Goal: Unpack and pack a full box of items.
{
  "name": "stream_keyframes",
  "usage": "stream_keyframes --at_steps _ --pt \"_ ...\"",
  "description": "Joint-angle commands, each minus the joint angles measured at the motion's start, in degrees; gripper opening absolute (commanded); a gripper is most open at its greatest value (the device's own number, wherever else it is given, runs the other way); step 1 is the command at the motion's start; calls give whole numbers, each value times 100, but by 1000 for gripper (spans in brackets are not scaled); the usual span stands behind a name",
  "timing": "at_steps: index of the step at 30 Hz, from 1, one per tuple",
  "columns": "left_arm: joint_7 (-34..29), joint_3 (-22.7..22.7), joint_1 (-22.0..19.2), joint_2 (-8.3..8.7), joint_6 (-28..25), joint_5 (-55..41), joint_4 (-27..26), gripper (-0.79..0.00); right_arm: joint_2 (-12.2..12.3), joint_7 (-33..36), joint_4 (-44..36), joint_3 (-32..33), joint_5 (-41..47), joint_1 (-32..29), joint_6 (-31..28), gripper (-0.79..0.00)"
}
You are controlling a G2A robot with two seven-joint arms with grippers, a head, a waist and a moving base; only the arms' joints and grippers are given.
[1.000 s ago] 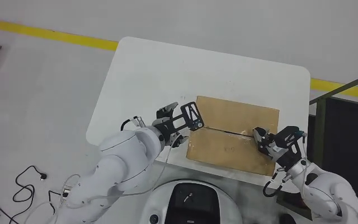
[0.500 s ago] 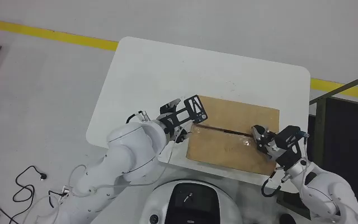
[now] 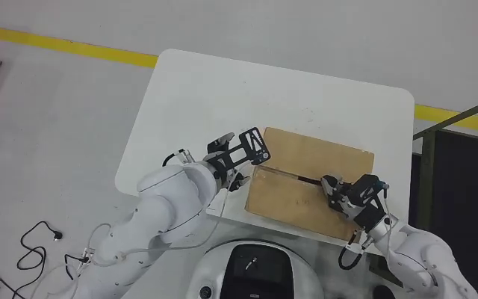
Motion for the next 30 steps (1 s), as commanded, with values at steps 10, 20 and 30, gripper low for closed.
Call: stream_keyframes --at_steps 10,20,30 --pt "5 12 -157 -7 -145 -78 75 0 -10 350 -15 -19 199 175 187 -785" --pt "-83 175 -279 -28 -305 -242 451 0 -17 340 35 -42 137 201 197 -785" --pt "-118 640 -428 -130 34 -71 919 0 -24 312 89 11 215 206 229 -785"
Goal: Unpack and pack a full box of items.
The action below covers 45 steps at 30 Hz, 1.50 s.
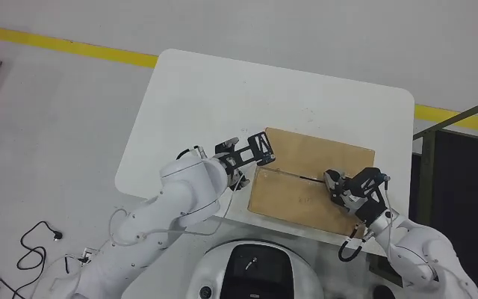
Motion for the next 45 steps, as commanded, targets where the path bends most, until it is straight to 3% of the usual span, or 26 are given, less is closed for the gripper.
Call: stream_keyframes --at_steps 1,14,25,45 --pt "96 76 22 -19 71 8 38 0 -1 2 12 19 19 -3 0 -785" --pt "531 342 49 -93 166 465 187 0 -2 42 77 30 53 23 -86 -785" --pt "240 57 77 -62 7 643 -18 0 0 62 129 79 44 23 -130 -785" --pt "664 364 204 -168 138 1222 607 0 0 93 163 117 64 18 -161 -785"
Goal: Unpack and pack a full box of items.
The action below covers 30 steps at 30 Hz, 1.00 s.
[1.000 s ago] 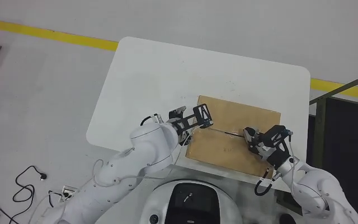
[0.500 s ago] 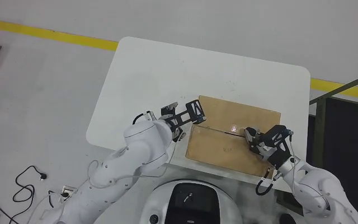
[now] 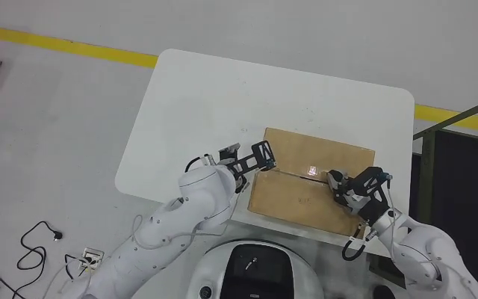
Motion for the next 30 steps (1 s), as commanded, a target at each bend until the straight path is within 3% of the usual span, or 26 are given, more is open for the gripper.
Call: stream_keyframes --at_steps 1,11,30 --pt "114 2 -6 -11 50 123 29 0 0 -4 8 2 -9 -7 3 -785" --pt "824 -185 202 -39 523 560 80 0 -2 1 1 -6 -29 -12 -1 -785" --pt "948 -521 622 -45 619 1398 -522 0 -9 15 -45 -34 -65 -31 19 -785"
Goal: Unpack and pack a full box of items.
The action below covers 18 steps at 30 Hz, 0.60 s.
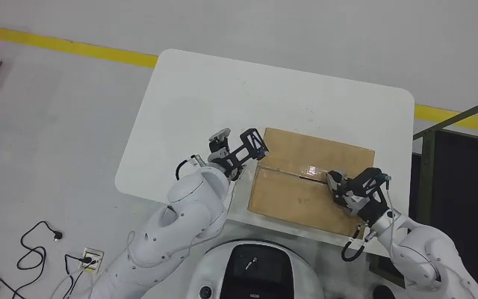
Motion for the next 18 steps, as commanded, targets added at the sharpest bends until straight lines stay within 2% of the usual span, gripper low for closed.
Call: stream_keyframes --at_steps 1,10,18 --pt "1 -30 -1 -8 -21 89 -98 0 0 2 -8 -10 -21 -3 -3 -785" --pt "78 -45 -19 -64 -148 326 -344 0 -5 -17 -15 -42 -82 -32 8 -785" --pt "265 -29 -143 -136 -298 326 -283 0 -8 -10 -34 -51 -86 -52 21 -785"
